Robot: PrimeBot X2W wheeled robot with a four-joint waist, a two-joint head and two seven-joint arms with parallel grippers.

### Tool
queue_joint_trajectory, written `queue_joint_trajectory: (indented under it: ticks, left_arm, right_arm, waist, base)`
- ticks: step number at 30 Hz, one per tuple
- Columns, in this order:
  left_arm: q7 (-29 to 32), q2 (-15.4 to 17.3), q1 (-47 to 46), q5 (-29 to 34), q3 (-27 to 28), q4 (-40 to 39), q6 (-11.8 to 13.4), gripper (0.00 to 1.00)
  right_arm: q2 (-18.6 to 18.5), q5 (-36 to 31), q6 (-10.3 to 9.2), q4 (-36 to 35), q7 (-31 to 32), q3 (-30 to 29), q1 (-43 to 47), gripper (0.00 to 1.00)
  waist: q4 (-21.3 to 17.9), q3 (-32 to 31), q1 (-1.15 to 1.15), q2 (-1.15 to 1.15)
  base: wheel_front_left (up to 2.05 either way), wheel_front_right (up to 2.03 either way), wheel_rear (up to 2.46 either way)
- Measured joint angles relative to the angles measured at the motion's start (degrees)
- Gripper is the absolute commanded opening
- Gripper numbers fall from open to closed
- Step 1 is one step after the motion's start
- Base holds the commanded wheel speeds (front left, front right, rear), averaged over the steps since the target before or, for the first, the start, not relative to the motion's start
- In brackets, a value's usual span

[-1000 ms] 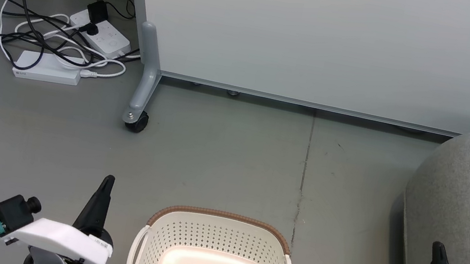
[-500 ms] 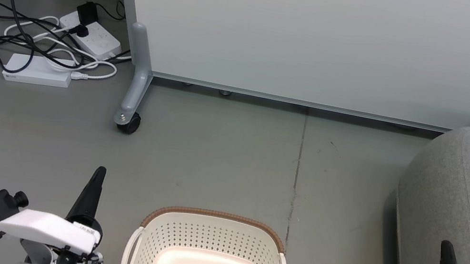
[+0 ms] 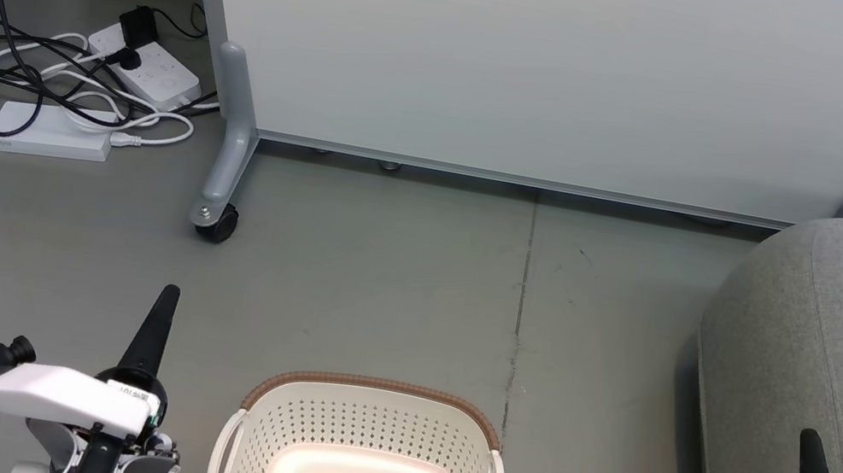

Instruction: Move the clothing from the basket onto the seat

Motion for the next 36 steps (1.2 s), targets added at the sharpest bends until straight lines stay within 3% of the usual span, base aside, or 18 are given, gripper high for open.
queue_joint_trajectory:
  ticks: [36]
  left_arm:
    - [4.7, 0.2, -2.2, -15.2, 3.5, -0.6, -0.2, 0.00]
  right_arm:
    - [-0.6, 18.1, 0.00, -2.1, 3.7, -2.4, 0.0, 0.00]
  waist:
    - [-3.3, -0.2, 0.00, 0.00]
  base:
    - [0.00, 0.00, 0.00]
